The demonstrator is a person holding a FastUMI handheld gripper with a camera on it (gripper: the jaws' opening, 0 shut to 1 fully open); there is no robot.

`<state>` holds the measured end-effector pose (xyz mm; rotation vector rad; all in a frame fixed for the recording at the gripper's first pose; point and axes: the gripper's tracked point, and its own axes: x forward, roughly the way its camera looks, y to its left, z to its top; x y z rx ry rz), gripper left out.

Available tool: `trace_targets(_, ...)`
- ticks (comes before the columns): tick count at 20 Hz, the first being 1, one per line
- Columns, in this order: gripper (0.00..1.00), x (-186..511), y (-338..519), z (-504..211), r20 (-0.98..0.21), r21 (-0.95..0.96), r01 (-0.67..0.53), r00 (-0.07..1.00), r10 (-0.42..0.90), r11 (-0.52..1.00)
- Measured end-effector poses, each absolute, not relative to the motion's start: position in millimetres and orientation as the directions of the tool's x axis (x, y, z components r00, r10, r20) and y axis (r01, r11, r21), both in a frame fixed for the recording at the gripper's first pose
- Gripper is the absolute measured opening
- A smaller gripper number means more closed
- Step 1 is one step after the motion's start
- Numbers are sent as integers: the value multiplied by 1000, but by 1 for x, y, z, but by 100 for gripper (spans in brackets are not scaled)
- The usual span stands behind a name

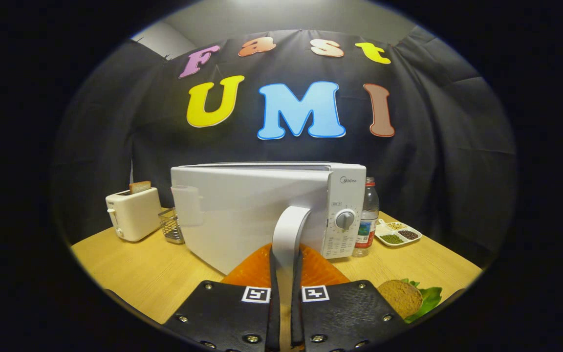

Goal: Open the microwave, put the food inside, and close the microwave door.

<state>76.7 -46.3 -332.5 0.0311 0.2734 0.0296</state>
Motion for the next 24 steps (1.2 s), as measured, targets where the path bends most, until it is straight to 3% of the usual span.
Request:
trace_targets(14, 9, -7, 82, -316, -213, 73, -66, 974, 80, 995)
trace_targets(18, 8, -22, 147, -313, -195, 114, -148, 966, 168, 982)
trace_targets(24, 8, -24, 180, -312, -163, 57, -57, 985, 66, 997)
